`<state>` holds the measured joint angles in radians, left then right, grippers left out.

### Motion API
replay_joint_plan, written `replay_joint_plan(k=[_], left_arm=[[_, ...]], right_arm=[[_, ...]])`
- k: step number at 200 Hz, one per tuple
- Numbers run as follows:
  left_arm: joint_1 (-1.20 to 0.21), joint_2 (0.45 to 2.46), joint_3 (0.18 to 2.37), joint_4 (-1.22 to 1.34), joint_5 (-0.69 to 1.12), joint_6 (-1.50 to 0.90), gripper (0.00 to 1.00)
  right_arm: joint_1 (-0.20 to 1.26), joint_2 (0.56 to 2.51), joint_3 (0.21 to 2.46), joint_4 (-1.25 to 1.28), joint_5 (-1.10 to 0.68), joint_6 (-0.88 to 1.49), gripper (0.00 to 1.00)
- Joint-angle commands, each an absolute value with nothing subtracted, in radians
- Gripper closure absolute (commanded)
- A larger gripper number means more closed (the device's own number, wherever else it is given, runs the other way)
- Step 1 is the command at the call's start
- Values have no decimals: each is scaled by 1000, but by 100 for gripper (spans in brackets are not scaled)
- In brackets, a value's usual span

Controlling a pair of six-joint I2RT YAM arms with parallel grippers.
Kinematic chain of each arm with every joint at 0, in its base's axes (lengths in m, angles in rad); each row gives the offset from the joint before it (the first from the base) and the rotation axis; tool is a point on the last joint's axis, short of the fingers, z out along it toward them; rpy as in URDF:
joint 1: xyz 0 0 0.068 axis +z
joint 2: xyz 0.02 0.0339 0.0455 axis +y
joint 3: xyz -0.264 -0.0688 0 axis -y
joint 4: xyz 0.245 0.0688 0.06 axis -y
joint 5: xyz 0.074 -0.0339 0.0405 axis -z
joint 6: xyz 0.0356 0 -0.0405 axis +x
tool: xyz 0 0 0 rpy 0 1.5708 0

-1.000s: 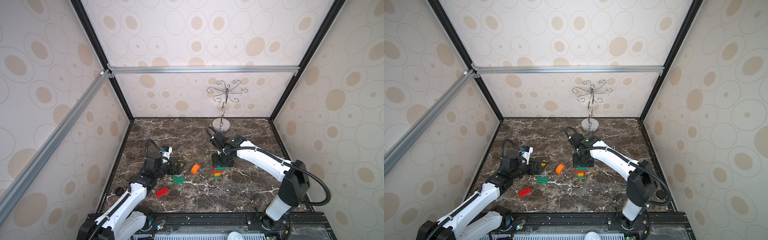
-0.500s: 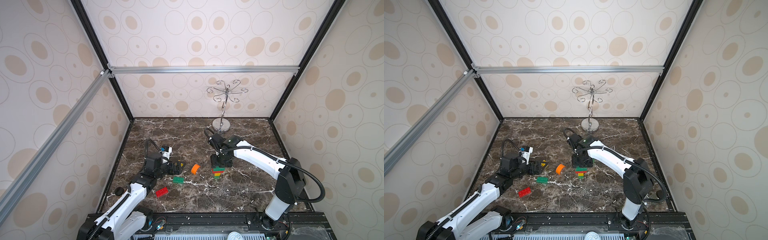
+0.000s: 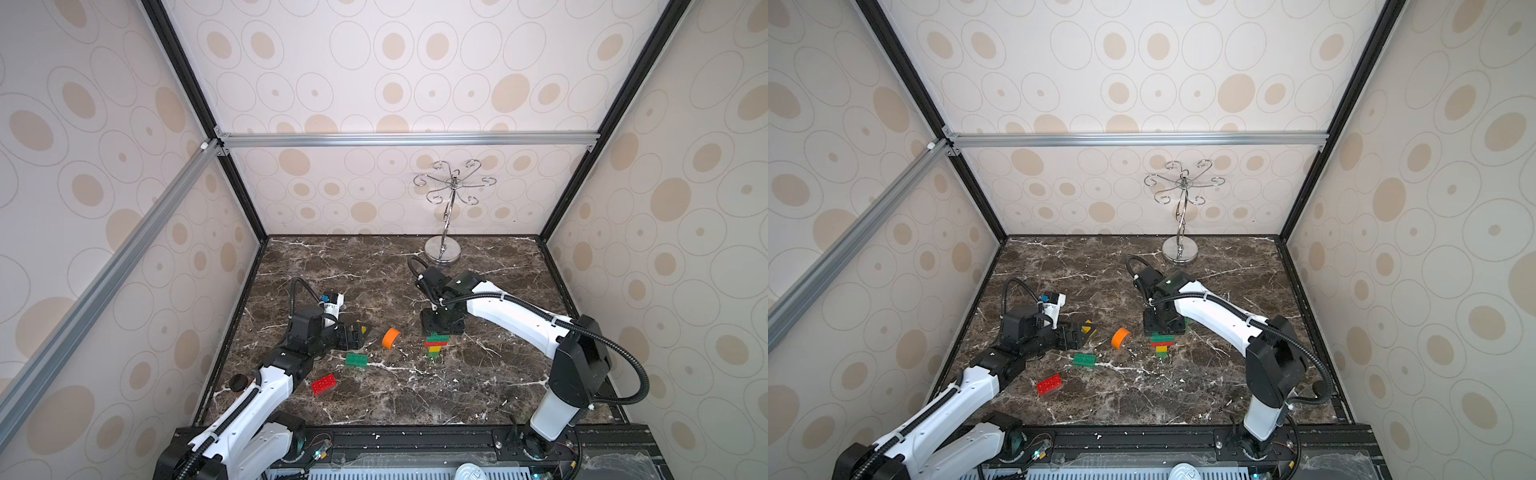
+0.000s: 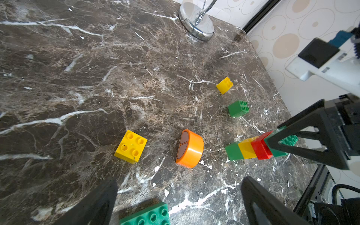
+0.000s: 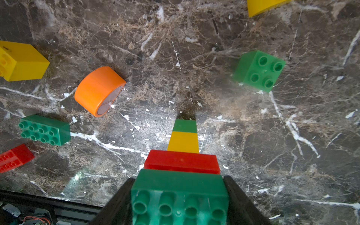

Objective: Assemble an ice cream with lego
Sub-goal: Assemble the lego brick with the lego brick.

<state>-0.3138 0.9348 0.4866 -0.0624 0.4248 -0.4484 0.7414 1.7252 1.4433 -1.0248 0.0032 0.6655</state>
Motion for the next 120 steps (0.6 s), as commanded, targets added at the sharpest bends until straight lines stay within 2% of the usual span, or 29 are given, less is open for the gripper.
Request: replay_joint_plan(k=[1,120], left_arm=[[-308,913,492,-64,425,-449,0],[-308,901,491,-69,424,-448,0]], right_arm=[[755,1748,1436,-1029,11,674,53],[757,1756,1380,-1023,-27,597,53]])
